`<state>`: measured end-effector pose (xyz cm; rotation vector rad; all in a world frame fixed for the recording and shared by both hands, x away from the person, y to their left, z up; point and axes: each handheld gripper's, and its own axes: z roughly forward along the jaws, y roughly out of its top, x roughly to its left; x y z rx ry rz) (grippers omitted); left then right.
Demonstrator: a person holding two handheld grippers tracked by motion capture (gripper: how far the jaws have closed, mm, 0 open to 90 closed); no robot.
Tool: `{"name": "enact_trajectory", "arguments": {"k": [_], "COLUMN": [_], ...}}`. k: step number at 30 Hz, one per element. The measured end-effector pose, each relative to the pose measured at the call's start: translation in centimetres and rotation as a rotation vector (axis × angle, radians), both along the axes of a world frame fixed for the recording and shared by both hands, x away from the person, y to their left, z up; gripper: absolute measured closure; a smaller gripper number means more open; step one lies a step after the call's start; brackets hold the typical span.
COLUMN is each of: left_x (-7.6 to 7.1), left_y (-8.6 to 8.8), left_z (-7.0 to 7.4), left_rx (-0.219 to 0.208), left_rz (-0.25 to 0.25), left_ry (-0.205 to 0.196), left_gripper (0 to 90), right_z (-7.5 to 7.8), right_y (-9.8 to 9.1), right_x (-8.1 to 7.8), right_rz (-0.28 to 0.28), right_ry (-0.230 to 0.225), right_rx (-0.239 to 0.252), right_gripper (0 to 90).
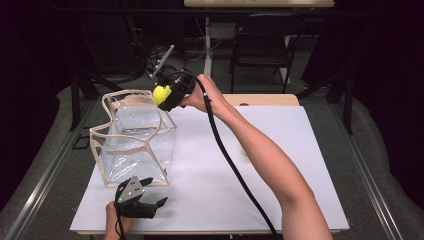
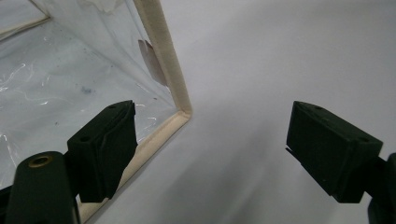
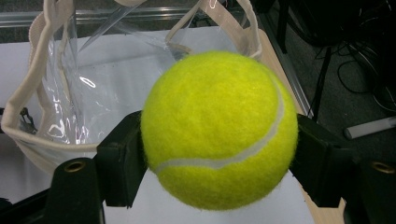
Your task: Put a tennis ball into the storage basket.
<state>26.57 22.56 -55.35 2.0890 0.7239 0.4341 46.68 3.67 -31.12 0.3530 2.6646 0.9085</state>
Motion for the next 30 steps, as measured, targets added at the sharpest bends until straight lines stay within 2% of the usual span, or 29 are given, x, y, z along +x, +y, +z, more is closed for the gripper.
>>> {"name": "enact_trajectory", "arguments": {"k": [30], "left_x": [0.0], "left_y": [0.0], "left_z": [0.0], "left_rx": [0.001], "left_rz": [-0.003], "left_ry": [-0.003], "left_gripper": [16.2], "right_z": [-0.3], "right_y": [3.5], "right_x": [-1.2], "right_rz": [0.036], "right_ry": [-0.014], "right_rx": [0.030], "right_gripper": [27.0]}}
